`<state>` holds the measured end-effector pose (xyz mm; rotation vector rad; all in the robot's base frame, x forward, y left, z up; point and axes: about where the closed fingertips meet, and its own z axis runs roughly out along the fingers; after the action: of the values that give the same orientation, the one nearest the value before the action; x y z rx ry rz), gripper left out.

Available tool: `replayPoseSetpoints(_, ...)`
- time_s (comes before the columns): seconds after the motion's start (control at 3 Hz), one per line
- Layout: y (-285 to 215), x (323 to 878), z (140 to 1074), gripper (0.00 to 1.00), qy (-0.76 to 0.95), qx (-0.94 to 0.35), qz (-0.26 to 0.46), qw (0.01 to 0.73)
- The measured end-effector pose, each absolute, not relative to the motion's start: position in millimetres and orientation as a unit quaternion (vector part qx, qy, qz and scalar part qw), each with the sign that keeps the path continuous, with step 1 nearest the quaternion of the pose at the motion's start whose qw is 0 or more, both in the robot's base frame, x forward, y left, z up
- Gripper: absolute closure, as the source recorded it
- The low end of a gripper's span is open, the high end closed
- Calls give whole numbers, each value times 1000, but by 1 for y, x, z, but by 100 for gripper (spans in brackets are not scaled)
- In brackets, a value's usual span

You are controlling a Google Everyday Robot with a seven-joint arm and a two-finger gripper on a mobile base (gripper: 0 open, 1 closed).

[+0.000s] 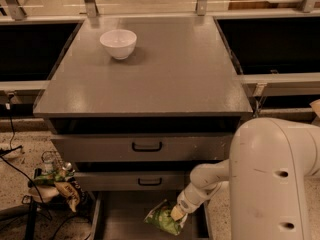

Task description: Place green jalapeno chip bag into bottom drawer

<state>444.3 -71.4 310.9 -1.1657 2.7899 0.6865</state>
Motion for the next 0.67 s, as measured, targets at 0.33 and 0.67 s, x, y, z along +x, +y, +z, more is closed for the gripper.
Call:
replayPoseSetpoints(0.33, -69, 451, 310, 100, 900, -374, 224, 21)
replayPoseSetpoints(0.67, -71, 448, 310, 100, 910, -363, 197, 30)
